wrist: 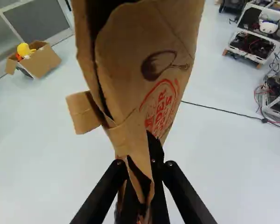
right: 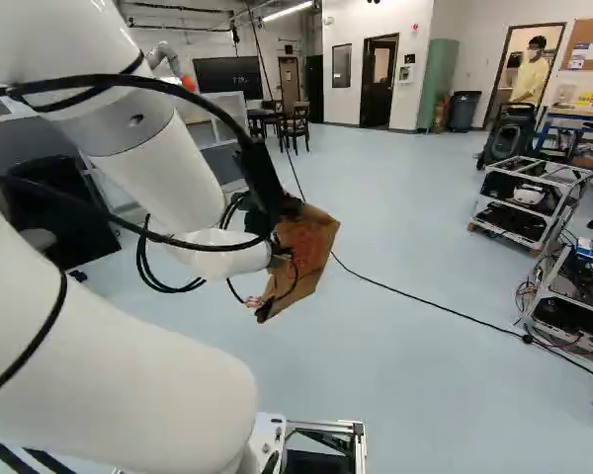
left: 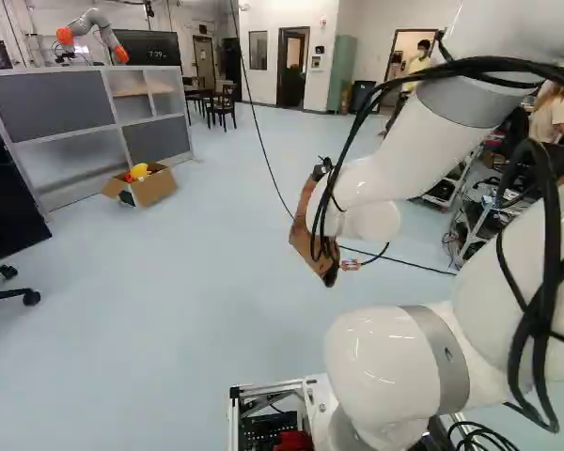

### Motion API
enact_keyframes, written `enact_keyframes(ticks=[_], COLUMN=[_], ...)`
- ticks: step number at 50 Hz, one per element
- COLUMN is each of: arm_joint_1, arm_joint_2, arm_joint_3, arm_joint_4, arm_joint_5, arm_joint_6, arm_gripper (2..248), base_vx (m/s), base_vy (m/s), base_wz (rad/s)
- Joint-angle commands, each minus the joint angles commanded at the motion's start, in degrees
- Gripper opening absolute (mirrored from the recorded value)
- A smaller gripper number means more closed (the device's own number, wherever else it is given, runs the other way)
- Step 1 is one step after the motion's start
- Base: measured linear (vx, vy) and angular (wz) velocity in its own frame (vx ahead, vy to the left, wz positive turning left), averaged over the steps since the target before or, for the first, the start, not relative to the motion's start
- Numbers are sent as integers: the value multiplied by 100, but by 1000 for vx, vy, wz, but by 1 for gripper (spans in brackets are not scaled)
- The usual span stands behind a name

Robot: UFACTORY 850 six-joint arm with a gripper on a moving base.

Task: Pick up the grocery bag from the ground

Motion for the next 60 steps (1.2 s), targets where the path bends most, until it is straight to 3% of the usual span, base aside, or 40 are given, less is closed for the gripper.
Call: enact_keyframes(ticks=[30,60], arm_joint_1=[178,269], arm_joint_2=[59,90], arm_joint_3=[307,465], arm_joint_4=[-373,-564], arm_joint_5=[1175,1778], arm_joint_6=[0,0], arm_gripper=[21,21], base_vx=[0,0], base_vy=[0,0], base_wz=[0,0])
